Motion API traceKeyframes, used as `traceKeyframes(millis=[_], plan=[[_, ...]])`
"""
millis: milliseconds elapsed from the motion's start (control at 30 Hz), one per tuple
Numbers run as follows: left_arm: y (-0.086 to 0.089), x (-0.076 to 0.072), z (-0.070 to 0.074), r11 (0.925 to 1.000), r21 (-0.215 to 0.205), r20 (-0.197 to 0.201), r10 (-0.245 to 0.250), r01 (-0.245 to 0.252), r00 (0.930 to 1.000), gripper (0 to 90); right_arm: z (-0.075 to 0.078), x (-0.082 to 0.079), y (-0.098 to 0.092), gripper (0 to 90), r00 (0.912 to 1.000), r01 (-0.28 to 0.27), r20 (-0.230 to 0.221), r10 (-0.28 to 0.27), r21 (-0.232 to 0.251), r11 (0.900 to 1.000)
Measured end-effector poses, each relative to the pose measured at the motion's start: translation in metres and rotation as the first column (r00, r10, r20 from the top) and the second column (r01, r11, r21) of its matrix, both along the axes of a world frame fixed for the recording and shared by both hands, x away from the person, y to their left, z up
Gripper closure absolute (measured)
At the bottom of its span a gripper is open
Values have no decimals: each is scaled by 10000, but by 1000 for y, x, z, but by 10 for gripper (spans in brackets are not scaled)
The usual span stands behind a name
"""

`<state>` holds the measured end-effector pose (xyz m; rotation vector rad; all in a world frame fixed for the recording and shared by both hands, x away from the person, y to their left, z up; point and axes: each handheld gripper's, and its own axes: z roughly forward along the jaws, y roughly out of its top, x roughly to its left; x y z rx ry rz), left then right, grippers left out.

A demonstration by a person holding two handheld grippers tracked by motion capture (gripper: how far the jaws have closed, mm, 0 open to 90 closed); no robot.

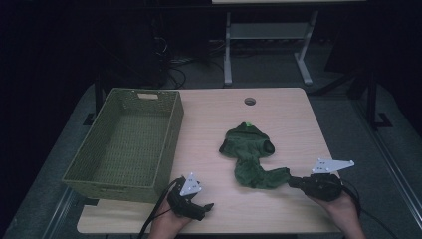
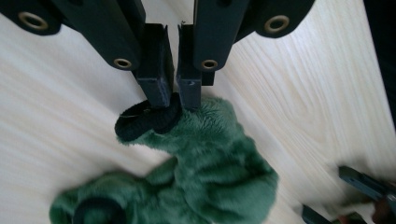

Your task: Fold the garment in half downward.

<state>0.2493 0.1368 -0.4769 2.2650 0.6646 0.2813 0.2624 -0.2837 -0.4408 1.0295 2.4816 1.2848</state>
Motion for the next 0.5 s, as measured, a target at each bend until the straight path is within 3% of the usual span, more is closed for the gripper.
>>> traceKeyframes(millis=[500], plan=[[-1,0,0,10000,-25,8,7,-7,10000,129,25,12,26,846,9925,-770,963,752,158,9969]])
